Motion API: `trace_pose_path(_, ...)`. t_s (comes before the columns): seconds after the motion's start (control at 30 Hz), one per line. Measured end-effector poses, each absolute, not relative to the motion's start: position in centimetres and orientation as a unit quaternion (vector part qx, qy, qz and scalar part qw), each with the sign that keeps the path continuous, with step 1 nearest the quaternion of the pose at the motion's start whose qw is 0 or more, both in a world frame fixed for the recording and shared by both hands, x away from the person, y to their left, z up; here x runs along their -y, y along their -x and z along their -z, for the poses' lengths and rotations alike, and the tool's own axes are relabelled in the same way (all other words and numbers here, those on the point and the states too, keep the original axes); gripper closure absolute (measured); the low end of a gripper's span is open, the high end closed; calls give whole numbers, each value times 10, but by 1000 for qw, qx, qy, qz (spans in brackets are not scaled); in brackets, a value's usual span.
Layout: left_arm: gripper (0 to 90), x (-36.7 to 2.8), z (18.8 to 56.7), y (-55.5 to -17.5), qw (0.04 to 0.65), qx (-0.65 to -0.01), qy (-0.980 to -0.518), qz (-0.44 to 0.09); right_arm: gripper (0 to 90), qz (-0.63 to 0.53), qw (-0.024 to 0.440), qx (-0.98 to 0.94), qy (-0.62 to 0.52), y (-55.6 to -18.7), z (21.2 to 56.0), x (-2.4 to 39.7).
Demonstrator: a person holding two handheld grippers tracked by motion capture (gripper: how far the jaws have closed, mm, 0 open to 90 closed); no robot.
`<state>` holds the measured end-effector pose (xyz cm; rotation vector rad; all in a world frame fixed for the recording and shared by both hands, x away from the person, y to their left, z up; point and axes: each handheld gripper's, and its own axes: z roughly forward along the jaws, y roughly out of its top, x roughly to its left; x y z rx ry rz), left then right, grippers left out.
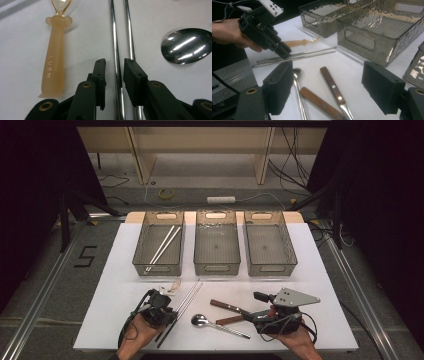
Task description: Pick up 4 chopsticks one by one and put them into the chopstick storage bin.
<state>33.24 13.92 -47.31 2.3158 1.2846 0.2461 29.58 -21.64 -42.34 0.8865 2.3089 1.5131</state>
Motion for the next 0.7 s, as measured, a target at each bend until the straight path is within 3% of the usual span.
trace_pose_path(0.7,837,-132,474,-330,230,-472,-845,-102,268,-516,122,-790,-306,-296,423,217)
